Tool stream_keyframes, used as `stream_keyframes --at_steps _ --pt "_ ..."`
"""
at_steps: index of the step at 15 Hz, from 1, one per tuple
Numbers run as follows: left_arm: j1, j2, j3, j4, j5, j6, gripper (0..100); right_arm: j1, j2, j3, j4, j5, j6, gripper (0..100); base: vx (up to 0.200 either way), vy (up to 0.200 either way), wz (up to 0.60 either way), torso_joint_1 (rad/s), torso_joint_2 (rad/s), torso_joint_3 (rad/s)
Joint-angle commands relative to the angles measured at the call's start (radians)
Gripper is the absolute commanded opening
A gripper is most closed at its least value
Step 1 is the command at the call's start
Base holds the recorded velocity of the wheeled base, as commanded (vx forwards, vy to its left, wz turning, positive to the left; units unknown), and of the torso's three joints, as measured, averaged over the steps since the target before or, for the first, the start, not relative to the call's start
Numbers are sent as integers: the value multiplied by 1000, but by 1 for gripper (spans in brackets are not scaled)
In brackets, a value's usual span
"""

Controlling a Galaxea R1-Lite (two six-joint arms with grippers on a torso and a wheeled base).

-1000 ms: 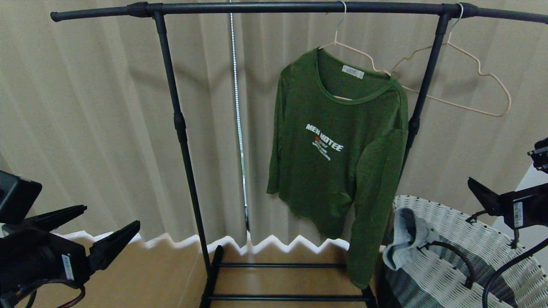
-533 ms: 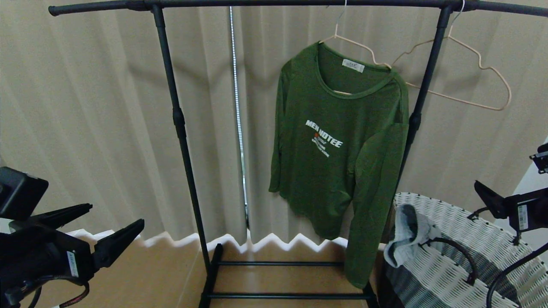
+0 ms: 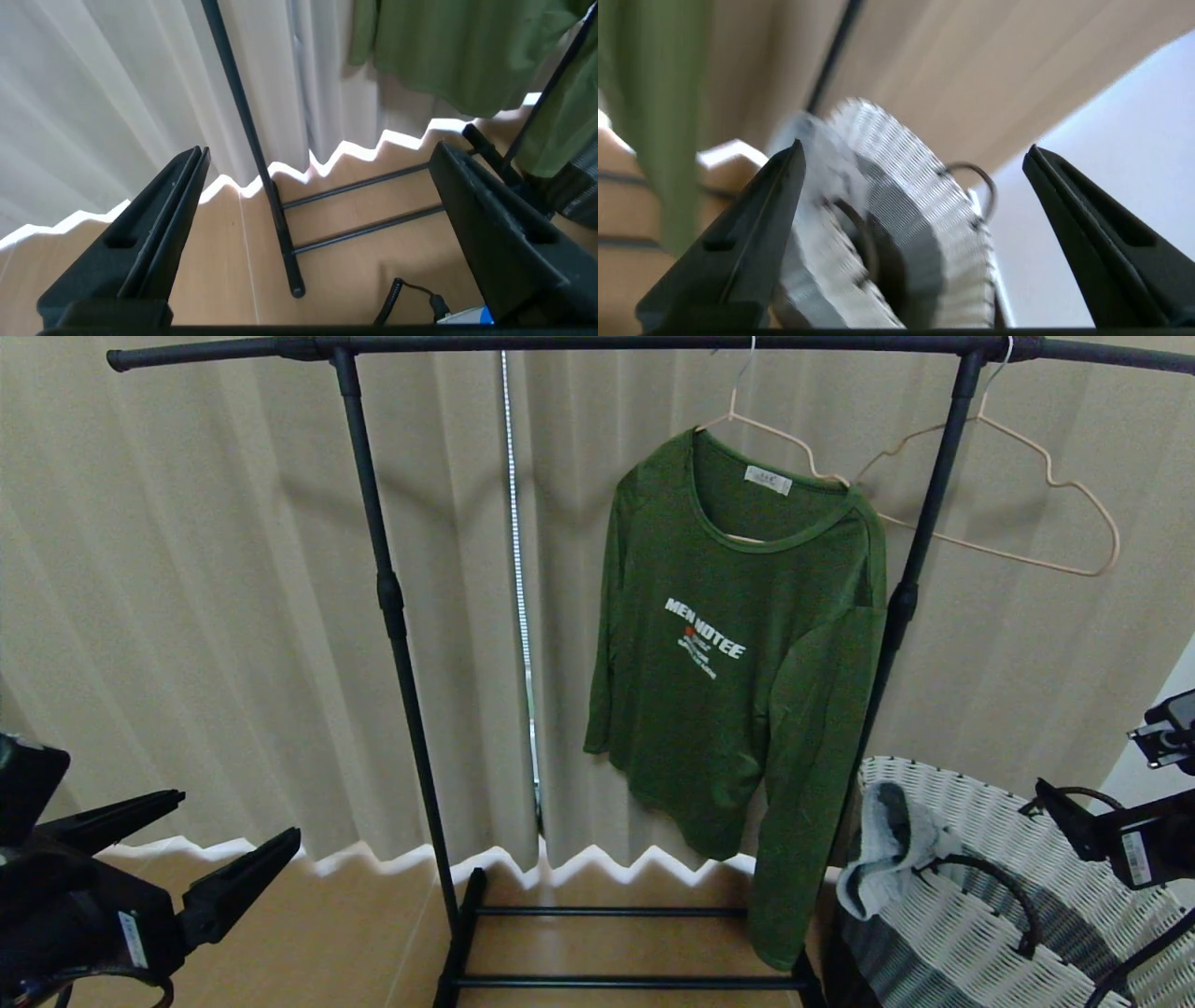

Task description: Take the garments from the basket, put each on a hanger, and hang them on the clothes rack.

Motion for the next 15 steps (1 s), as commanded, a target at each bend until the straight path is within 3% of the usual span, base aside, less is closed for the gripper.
stream_keyframes --at_steps 1,14,15 --pt "1 -6 1 -1 0 0 100 -34 3 11 -2 1 -15 100 0 0 0 0 0 0" --pt "1 0 -15 -1 0 -1 100 -45 9 17 1 1 -18 100 0 0 0 0 0 0" --pt "1 0 -15 -1 0 -3 100 -45 9 19 1 1 -18 100 0 -200 0 2 7 2"
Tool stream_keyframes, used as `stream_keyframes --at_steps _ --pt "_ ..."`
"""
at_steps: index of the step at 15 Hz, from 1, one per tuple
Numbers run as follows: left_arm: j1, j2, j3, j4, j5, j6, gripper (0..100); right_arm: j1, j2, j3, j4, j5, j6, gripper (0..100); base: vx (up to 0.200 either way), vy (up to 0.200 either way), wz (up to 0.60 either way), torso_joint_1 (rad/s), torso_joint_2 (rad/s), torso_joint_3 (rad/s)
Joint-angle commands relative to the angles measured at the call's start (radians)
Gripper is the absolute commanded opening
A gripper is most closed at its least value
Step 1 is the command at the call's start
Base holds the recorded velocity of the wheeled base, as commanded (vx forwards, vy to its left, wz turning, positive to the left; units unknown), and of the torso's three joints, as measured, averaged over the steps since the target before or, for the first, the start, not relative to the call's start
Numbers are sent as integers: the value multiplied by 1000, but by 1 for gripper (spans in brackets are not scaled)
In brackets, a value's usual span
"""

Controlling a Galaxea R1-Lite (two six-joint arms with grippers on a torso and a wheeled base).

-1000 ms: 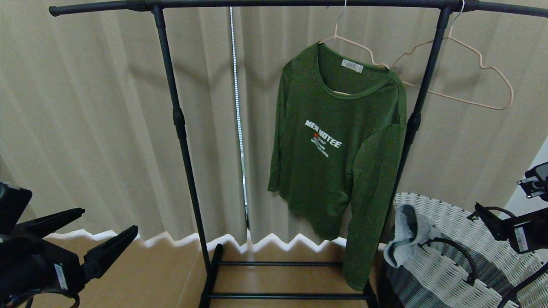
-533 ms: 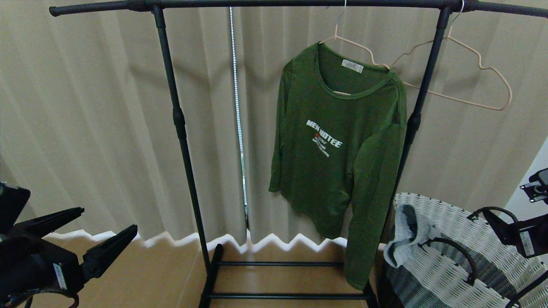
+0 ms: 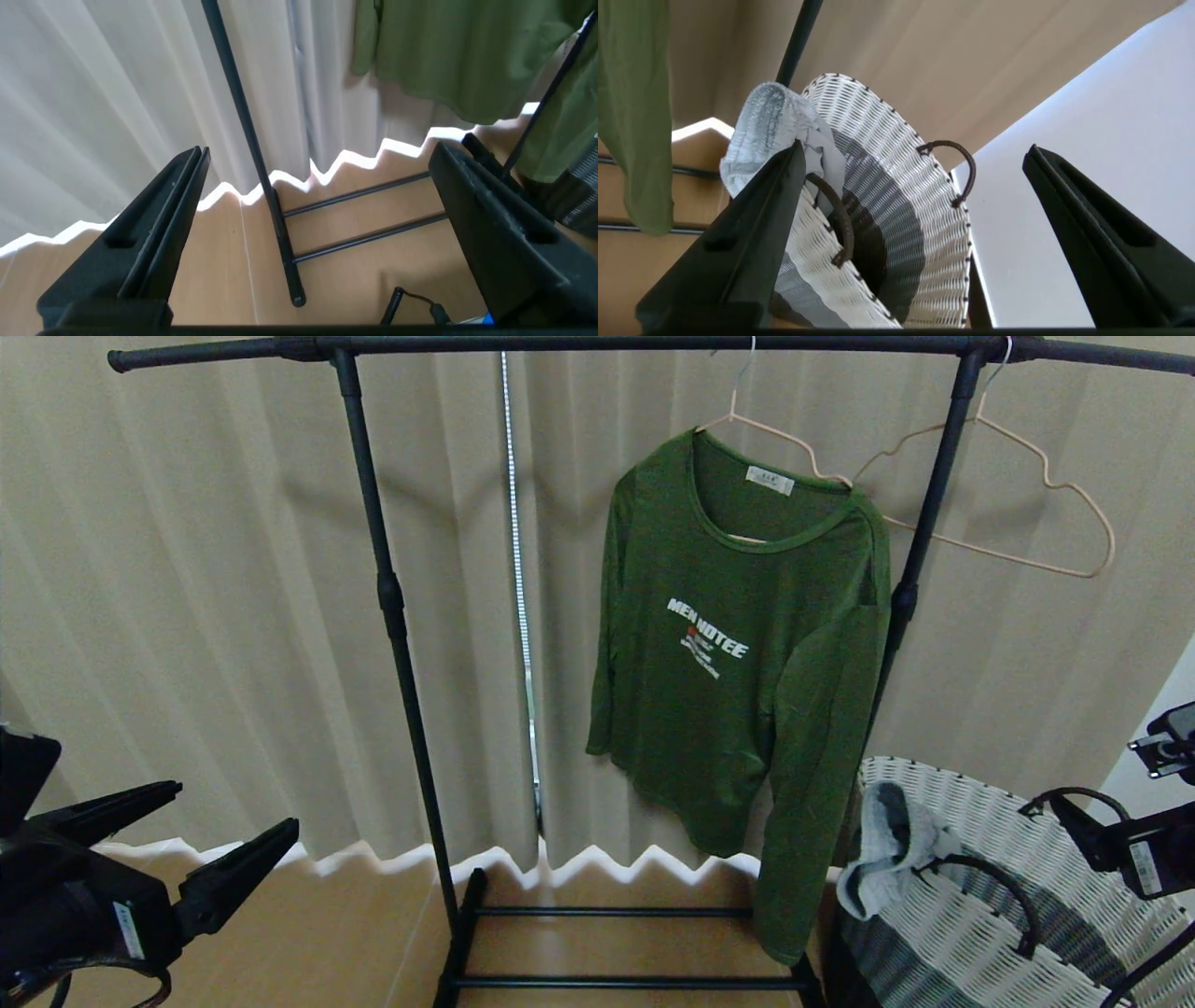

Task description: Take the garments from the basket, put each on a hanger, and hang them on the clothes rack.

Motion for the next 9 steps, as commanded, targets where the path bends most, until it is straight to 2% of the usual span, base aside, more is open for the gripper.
stream_keyframes --at_steps 1,7,9 --pt "0 1 1 -1 0 -1 100 0 2 1 2 0 -1 100 0 -200 0 7 12 -2" --pt "0 1 7 -1 0 1 100 0 2 9 3 0 -1 100 0 -200 0 4 4 4" --pt "0 1 8 -1 -1 1 100 0 2 9 3 0 1 100 0 0 0 0 0 0"
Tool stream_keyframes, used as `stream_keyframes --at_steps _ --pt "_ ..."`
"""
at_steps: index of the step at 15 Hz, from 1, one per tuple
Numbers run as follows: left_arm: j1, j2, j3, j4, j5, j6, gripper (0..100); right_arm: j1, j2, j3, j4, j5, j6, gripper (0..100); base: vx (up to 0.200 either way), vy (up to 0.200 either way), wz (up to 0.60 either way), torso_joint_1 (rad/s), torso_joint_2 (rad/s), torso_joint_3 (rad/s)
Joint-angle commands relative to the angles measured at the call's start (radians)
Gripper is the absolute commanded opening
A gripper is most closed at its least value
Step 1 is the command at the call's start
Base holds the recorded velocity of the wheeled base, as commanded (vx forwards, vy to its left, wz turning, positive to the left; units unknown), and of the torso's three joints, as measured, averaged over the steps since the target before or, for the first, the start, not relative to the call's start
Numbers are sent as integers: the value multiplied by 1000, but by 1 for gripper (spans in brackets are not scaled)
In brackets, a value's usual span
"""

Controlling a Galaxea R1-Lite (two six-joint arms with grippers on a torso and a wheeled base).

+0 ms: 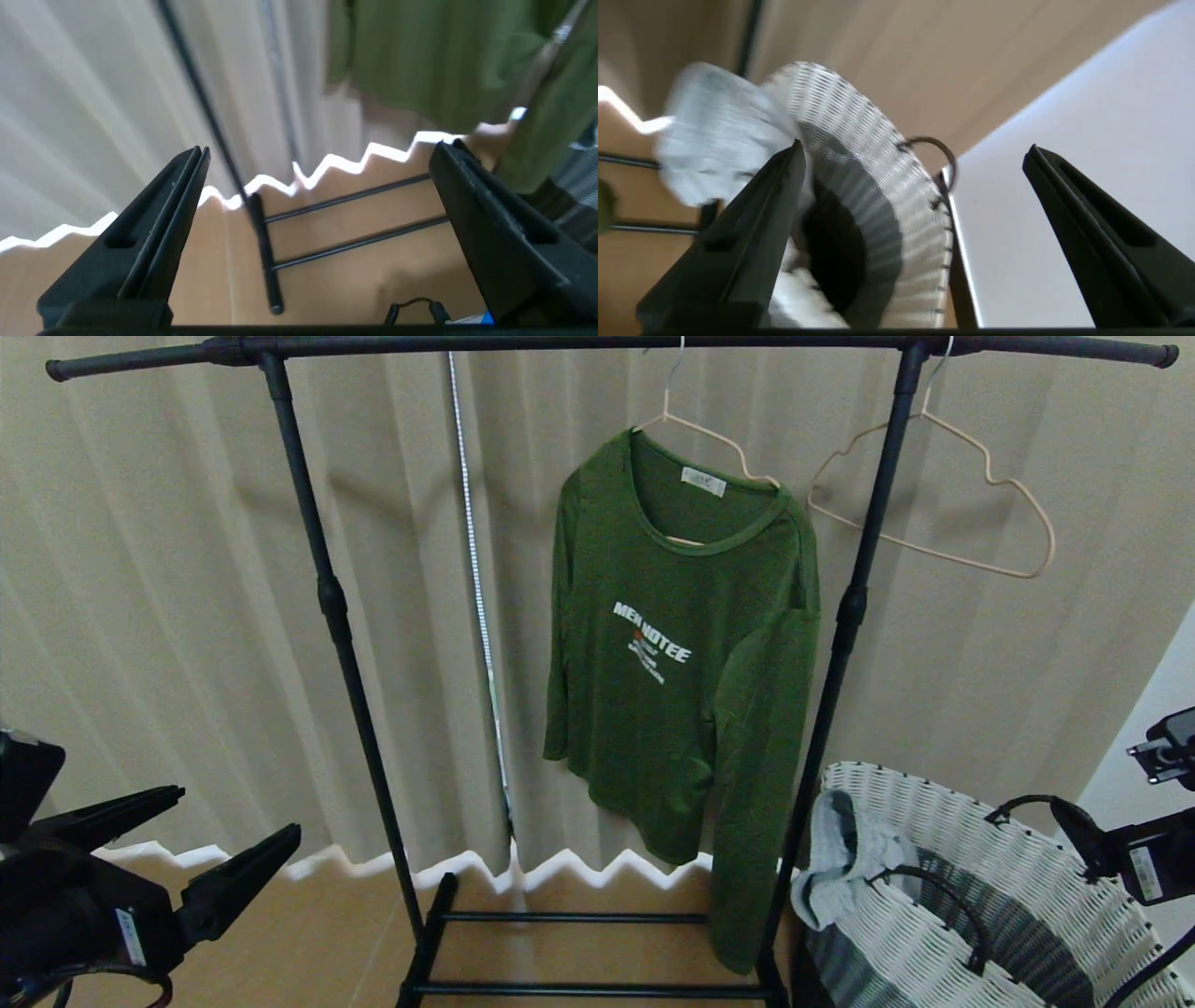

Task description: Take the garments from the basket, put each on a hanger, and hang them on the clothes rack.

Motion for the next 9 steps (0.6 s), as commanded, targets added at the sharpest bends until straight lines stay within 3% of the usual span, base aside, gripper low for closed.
stream_keyframes --at_steps 1,5,9 --pt "0 1 2 1 0 0 100 1 1 1 1 1 0 100 0 0 0 0 0 0" --pt "0 5 -15 2 0 -9 100 1 1 29 -1 1 0 100 0 0 0 0 0 0" --pt "0 10 -12 2 0 -7 100 2 -3 31 -1 1 -1 100 200 0 0 5 5 7"
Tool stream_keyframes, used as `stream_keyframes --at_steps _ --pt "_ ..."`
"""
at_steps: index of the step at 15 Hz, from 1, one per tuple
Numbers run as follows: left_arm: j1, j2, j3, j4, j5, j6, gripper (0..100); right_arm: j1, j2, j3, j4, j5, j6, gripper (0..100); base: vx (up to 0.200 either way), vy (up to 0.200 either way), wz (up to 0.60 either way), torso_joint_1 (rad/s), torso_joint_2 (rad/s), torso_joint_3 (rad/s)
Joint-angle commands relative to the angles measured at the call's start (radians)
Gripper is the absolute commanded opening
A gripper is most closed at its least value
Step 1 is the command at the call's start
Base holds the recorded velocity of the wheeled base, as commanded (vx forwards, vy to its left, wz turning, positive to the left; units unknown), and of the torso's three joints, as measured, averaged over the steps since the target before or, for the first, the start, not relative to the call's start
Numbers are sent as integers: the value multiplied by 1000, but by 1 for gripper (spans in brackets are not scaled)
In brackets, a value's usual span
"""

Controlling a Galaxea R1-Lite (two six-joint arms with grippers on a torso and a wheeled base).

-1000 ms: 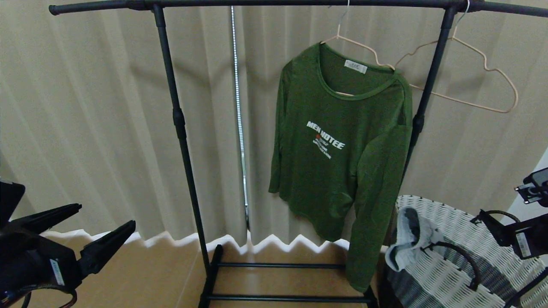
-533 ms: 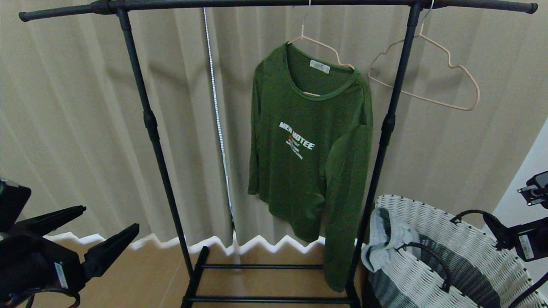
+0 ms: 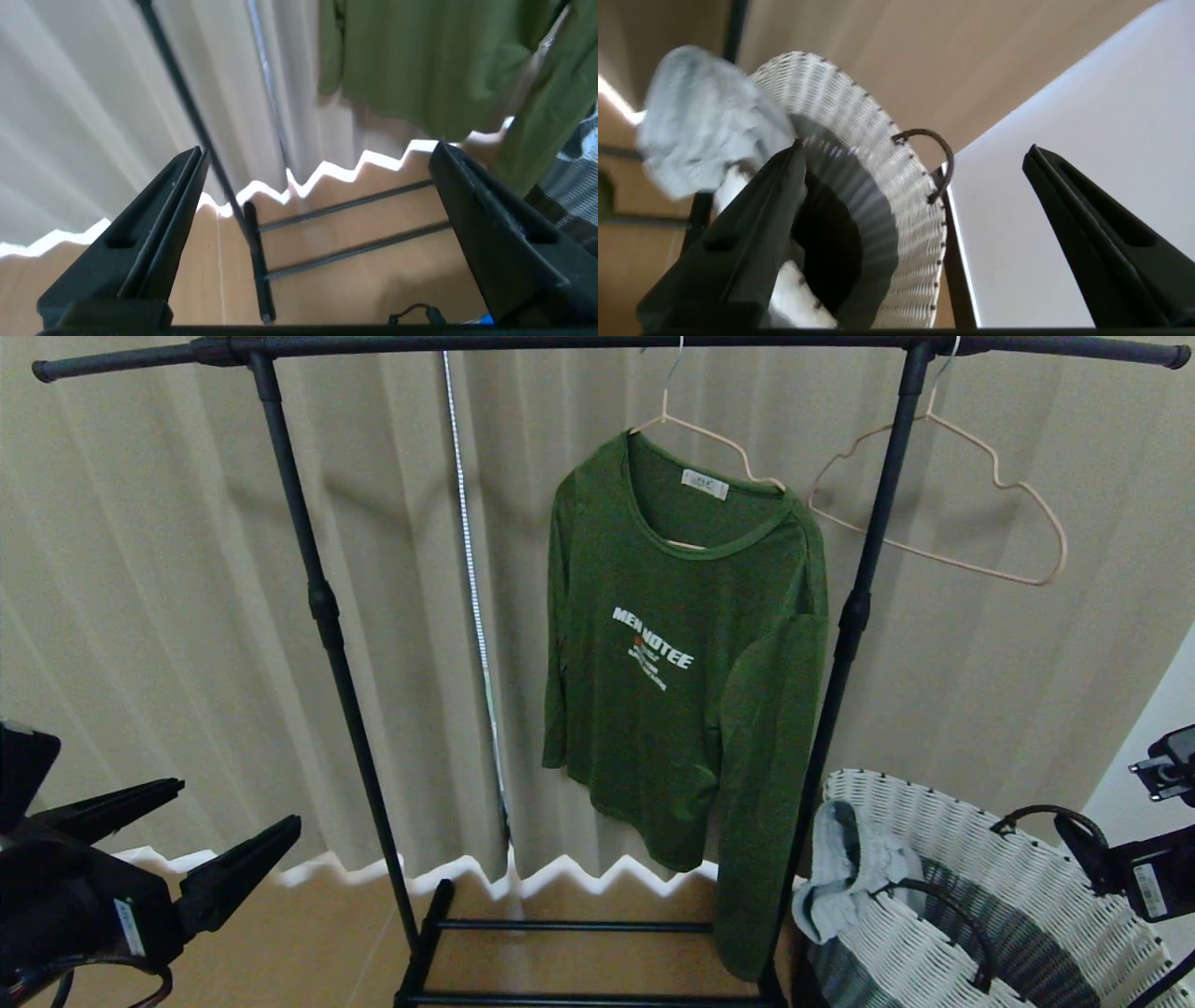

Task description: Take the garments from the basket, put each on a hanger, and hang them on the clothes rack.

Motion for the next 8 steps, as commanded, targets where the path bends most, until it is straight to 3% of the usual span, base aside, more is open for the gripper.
stream_keyframes --at_steps 1,7,8 --pt "1 4 3 1 0 1 100 1 3 1 0 0 -1 100 200 0 0 22 2 -2" --pt "-4 4 6 1 0 2 100 1 1 7 3 19 -16 100 200 0 0 6 2 3" --pt "-6 4 9 1 0 5 100 1 1 12 3 39 -18 100 0 0 0 0 0 0"
